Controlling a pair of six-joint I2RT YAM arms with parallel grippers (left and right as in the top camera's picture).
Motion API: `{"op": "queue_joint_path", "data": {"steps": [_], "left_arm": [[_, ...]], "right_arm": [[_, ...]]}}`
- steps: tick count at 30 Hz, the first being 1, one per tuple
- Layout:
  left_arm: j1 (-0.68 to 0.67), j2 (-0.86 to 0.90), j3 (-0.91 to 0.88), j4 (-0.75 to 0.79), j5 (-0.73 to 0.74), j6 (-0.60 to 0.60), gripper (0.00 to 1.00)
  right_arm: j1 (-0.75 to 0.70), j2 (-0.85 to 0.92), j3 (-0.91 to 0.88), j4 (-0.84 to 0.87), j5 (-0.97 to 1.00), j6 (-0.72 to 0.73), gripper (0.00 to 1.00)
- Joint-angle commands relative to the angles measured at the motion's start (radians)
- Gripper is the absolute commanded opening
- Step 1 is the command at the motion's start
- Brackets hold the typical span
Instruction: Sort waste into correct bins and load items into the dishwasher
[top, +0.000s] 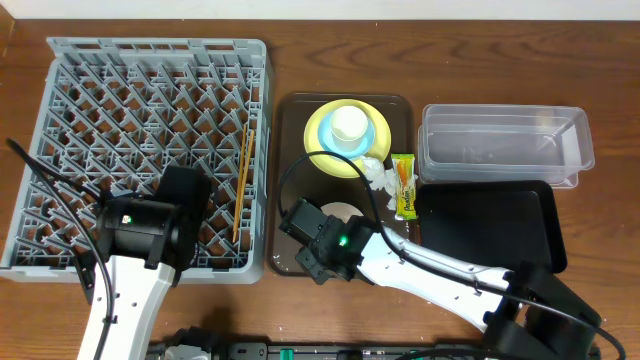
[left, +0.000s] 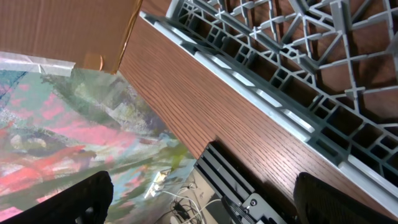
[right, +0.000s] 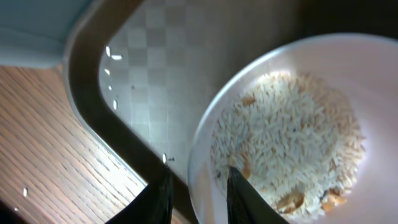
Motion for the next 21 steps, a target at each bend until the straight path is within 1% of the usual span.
{"op": "queue_joint_path", "data": {"steps": [1,5,11,14,15,17,18,19,21], "left_arm": [[0.003,-0.003,0.001,-0.074,0.0,-0.023,0.93],[0.003,-0.003,0.001,-0.074,0.0,-0.023,0.93],[0.003,-0.003,0.001,-0.074,0.0,-0.023,0.93],[0.003,-0.003,0.001,-0.074,0.0,-0.023,0.93],[0.003,-0.003,0.001,-0.074,0.0,-0.023,0.94],[0.003,-0.003,0.001,-0.074,0.0,-0.023,0.93],[0.003,-0.003,0.001,-0.074,0.0,-0.023,0.93],[0.003,-0.003,0.001,-0.074,0.0,-0.023,0.93],[0.003,-0.003,0.001,-0.074,0.0,-0.023,0.93]], "right_arm": [[0.009,0.014,0.009,-0.008,-0.002,-0.004,0.27],[0.01,0.014,0.006,-0.011,-0.003,-0.003,0.24],[0.016,0.014,-0.058,0.035,0.007,-0.004,0.3],[0.016,0.014,-0.093,0.076,0.006,-0.004,0.29],[0.016,0.014,-0.095,0.076,0.007,-0.004,0.25],[0.016,0.013,-0.093,0.076,0.007,-0.004,0.09],[0.016,0.01,-0.091,0.076,0.006,-0.004,0.03],[0.015,0.01,-0.089,0.074,0.006,-0.004,0.01],[0.015,0.002,-0.084,0.069,0.006,-0.004,0.01]]}}
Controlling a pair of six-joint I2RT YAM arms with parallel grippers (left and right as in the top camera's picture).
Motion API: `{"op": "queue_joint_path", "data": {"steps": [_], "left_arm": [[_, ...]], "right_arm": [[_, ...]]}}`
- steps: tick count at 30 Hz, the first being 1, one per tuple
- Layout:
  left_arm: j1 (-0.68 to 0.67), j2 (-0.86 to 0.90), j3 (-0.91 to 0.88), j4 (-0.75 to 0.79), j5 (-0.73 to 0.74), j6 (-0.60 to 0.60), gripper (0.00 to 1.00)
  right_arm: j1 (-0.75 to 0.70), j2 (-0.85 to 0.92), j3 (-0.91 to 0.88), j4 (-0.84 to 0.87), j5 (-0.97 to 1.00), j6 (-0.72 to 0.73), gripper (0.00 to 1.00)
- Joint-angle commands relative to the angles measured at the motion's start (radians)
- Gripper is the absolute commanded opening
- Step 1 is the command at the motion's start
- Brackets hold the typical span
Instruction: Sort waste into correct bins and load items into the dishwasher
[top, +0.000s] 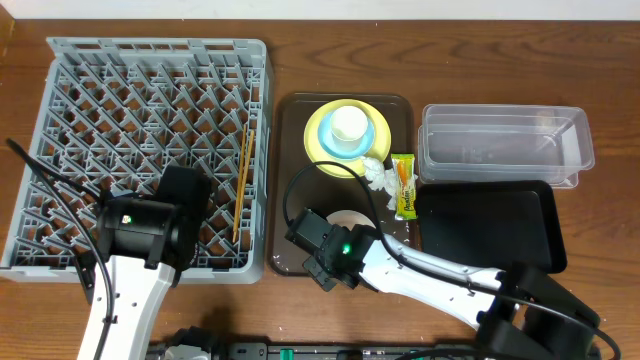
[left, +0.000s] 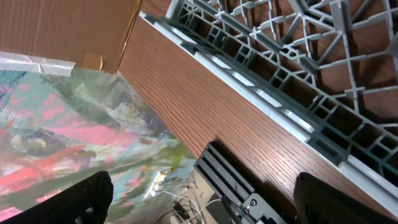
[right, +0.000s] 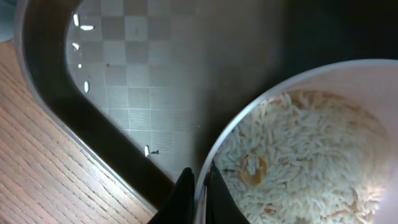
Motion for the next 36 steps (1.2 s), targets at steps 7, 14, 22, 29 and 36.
{"op": "queue_joint_path", "data": {"steps": [7,14,22,29,36], "left_arm": [[0.003,-0.003,0.001,-0.074,0.0,-0.023,0.93],[0.003,-0.003,0.001,-0.074,0.0,-0.023,0.93],[0.003,-0.003,0.001,-0.074,0.0,-0.023,0.93],[0.003,-0.003,0.001,-0.074,0.0,-0.023,0.93],[0.003,-0.003,0.001,-0.074,0.0,-0.023,0.93]], "right_arm": [[0.002,-0.068,0.029,-0.059,-0.005,-0.017,0.01],[-0.047,-0.196,0.144,-0.229,0.045,-0.052,0.01],[-0.238,-0.388,0.178,-0.303,0.021,-0.053,0.01],[-0.607,-0.441,0.178,-0.25,-0.224,-0.136,0.01],[-0.926,-0.415,0.178,-0.183,-0.425,-0.166,0.01]]}}
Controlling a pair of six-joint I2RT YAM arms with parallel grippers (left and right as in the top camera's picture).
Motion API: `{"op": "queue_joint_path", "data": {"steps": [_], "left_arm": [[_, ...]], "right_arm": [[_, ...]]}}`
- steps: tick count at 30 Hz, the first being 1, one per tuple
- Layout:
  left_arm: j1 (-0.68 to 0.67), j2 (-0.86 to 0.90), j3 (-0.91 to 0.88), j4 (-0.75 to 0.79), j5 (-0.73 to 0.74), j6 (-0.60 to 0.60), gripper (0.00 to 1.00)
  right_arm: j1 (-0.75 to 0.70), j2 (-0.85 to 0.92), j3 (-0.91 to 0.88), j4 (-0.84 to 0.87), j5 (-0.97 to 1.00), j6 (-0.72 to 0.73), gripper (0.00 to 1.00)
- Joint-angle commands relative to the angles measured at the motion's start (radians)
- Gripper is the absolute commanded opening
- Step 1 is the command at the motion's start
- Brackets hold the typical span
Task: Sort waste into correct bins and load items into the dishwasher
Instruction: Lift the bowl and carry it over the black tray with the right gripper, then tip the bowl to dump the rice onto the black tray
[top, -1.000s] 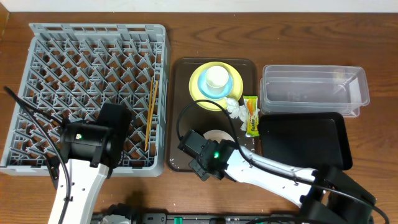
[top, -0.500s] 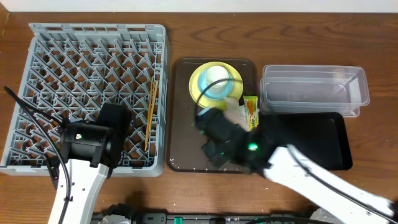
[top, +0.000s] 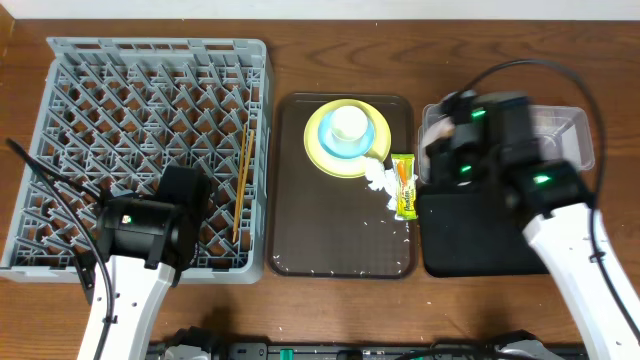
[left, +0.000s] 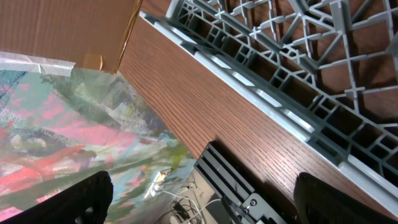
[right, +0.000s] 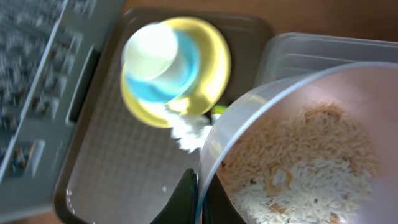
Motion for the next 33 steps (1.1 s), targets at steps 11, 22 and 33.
{"op": "queue_joint_path", "data": {"steps": [11,22,33], "left_arm": [[0.003,-0.003,0.001,-0.074,0.0,-0.023,0.93],[0.003,-0.003,0.001,-0.074,0.0,-0.023,0.93],[0.003,-0.003,0.001,-0.074,0.0,-0.023,0.93]], "right_arm": [[-0.205,0.004,0.014,-0.232,-0.009,-0.033,0.01],[-0.209,0.003,-0.043,-0.429,-0.112,-0.039,0.01],[-0.296,0.002,-0.211,-0.319,-0.268,-0.083,0.01]]}}
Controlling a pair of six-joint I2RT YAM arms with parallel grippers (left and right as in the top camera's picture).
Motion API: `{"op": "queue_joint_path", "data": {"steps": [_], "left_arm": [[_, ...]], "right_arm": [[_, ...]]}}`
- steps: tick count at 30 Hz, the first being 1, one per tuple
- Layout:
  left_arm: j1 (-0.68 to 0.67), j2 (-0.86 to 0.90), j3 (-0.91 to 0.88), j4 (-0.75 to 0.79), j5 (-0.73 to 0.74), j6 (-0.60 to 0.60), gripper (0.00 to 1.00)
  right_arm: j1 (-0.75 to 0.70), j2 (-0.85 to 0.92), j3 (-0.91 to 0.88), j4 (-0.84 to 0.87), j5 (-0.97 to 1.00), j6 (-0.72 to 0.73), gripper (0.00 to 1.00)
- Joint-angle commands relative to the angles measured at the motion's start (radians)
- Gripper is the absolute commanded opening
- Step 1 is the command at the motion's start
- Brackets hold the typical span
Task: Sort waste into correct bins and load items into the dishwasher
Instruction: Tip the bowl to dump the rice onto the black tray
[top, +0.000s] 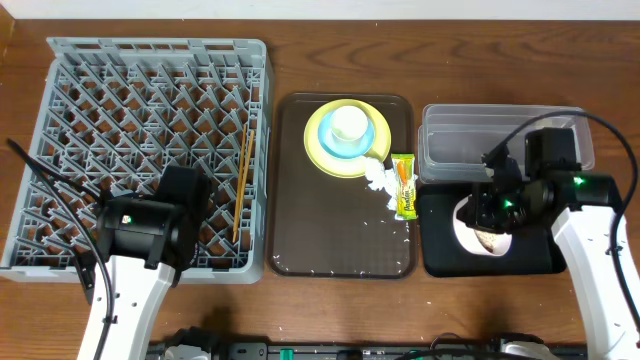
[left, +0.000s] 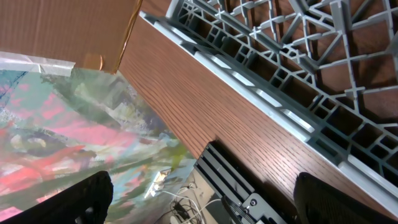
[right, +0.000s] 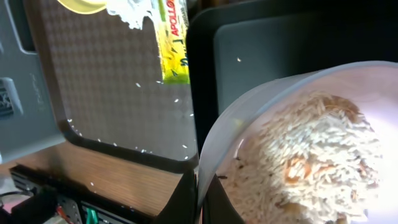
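Note:
My right gripper (right: 200, 194) is shut on the rim of a white bowl of rice (right: 298, 143). It holds the bowl tipped on its side over the black bin (top: 540, 250); overhead, the bowl (top: 476, 228) sits over the bin's left half. On the brown tray (top: 300, 230) stand a yellow plate (top: 325, 155) with a blue-and-white cup (top: 348, 128), a crumpled tissue (top: 378, 177) and a green-yellow wrapper (top: 404, 187). My left gripper (left: 202, 202) is open beside the front edge of the grey dish rack (top: 150, 100), holding nothing.
A pair of chopsticks (top: 243, 185) lies in the rack's right side. A clear plastic bin (top: 500, 140) stands behind the black one. Loose rice grains dot the brown tray's front. The table's front edge is close below the rack and bins.
My right gripper has moved with the bowl from beside the clear bin to over the black bin, nearer the front, and the bowl is now tipped on its side. The left arm has not moved.
My right gripper stood open round the rim of the rice bowl at the front of the brown tray. Then it was shut on the rim. Later it held the bowl up near the clear bin, and now holds it tilted over the black bin.

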Motion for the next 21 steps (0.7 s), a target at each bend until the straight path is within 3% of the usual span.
{"op": "queue_joint_path", "data": {"steps": [1,9,13,21], "left_arm": [[0.003,-0.003,0.001,-0.074,0.0,-0.023,0.93],[0.003,-0.003,0.001,-0.074,0.0,-0.023,0.94],[0.003,-0.003,0.001,-0.074,0.0,-0.023,0.93],[0.003,-0.003,0.001,-0.074,0.0,-0.023,0.93]], "right_arm": [[-0.041,-0.001,-0.045,0.022,-0.101,-0.046,0.01],[-0.237,-0.001,-0.15,0.101,-0.429,-0.177,0.01],[-0.364,-0.001,-0.21,0.107,-0.631,-0.314,0.01],[-0.549,-0.001,-0.342,0.216,-0.765,-0.365,0.01]]}}
